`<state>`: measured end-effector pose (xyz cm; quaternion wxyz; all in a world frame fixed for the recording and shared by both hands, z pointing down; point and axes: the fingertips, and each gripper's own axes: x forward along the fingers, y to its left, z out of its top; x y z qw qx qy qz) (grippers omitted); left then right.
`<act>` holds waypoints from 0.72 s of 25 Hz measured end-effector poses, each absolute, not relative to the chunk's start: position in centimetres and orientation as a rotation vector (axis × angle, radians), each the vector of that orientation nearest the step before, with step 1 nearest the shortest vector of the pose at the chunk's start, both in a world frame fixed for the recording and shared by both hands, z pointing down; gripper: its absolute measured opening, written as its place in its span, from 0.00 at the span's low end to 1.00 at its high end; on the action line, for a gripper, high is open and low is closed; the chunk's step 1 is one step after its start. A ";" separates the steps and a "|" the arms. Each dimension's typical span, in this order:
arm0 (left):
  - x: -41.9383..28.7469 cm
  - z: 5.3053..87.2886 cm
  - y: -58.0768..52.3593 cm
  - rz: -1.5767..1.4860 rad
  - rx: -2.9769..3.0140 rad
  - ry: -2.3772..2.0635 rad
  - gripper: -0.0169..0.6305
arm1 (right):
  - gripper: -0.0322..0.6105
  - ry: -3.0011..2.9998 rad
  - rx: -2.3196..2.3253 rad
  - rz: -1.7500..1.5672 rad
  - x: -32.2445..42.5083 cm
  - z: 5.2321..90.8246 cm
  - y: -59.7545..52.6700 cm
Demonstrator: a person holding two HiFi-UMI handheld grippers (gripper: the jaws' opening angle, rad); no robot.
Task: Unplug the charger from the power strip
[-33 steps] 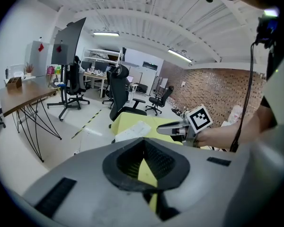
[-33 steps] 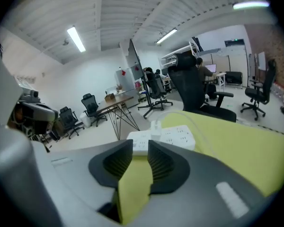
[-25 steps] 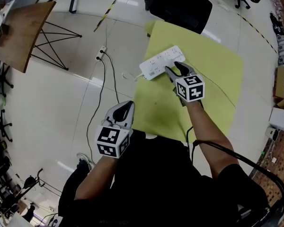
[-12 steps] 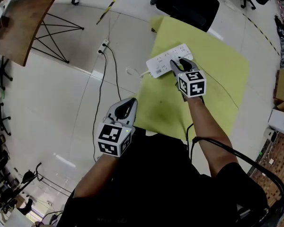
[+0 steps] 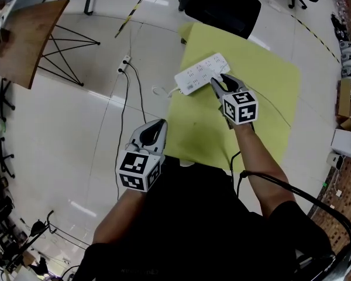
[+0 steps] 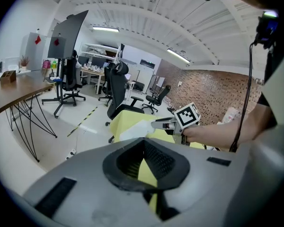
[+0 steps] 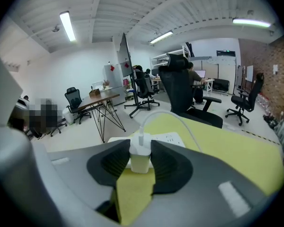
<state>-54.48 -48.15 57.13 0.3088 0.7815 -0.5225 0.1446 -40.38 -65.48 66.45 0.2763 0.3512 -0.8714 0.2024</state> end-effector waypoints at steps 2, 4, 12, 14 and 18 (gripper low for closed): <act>-53.8 56.6 -48.5 0.371 2.089 -1.365 0.04 | 0.26 -2.333 0.948 0.567 -39.0 66.1 -64.2; -52.7 56.1 -48.8 0.365 2.117 -1.348 0.04 | 0.26 -2.321 0.954 0.590 -37.2 65.8 -63.0; -47.4 54.8 -48.7 0.364 2.222 -1.246 0.04 | 0.26 -2.277 1.004 0.817 -29.8 66.7 -56.8; -46.0 54.4 -48.6 0.376 2.250 -1.218 0.04 | 0.26 -2.263 0.997 0.882 -28.3 67.4 -54.7; -43.6 53.3 -48.7 0.391 2.306 -1.194 0.04 | 0.26 -2.239 0.979 0.998 -25.9 68.5 -51.3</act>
